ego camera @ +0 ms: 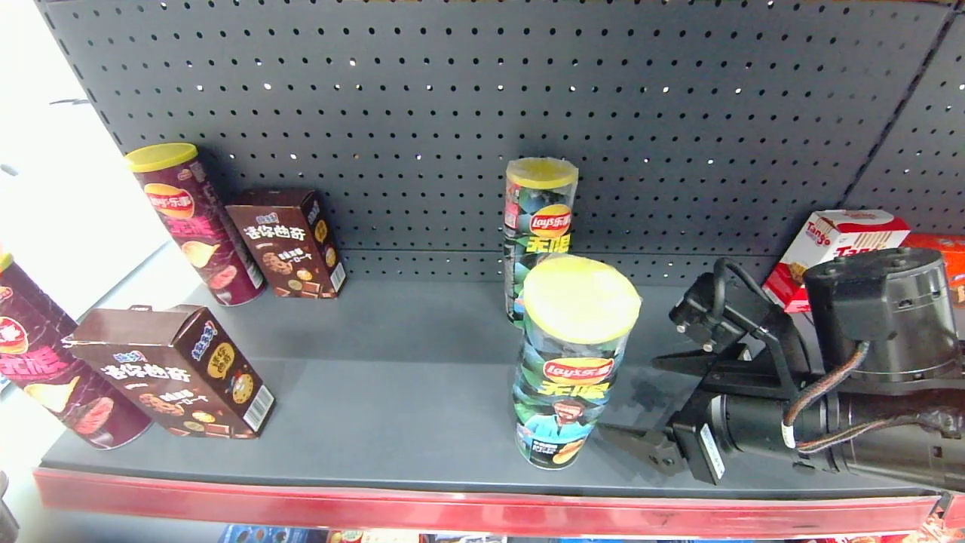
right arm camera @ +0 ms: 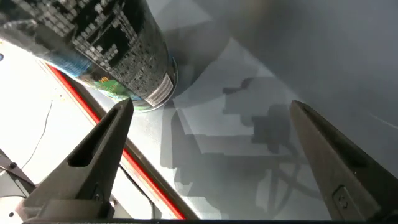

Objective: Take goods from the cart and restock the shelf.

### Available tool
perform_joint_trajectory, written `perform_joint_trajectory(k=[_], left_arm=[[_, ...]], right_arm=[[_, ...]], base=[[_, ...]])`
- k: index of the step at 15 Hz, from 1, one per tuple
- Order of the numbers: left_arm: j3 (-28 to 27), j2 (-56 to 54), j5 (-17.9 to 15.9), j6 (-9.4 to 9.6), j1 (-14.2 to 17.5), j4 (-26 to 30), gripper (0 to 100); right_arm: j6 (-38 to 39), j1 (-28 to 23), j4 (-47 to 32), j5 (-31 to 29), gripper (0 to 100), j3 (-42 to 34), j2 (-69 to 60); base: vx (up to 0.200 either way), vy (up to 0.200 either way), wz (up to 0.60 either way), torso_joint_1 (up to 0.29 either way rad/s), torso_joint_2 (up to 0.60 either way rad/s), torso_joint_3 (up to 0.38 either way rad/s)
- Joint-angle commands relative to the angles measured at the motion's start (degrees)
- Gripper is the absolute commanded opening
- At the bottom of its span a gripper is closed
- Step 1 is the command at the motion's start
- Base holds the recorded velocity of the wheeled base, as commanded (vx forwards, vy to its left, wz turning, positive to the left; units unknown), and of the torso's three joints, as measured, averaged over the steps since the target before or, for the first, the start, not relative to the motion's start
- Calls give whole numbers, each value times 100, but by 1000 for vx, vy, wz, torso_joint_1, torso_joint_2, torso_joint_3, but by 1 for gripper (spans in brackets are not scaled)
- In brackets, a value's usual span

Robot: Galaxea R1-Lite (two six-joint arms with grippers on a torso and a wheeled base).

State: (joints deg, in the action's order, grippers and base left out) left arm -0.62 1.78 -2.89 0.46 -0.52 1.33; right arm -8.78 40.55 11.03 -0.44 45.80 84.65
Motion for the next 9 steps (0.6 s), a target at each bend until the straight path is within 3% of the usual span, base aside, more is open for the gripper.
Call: perform_joint_trajectory(k=[1, 9], left_arm=[[1, 15, -1, -2, 0, -1, 100], [1, 15, -10, -2, 0, -1, 100]], right_arm=[[-1, 15, 4, 0, 100, 25, 69], [-1, -12, 83, 0, 100, 17, 113]], base=[[0, 0, 0, 0, 0, 0], [0, 0, 0, 0, 0, 0]])
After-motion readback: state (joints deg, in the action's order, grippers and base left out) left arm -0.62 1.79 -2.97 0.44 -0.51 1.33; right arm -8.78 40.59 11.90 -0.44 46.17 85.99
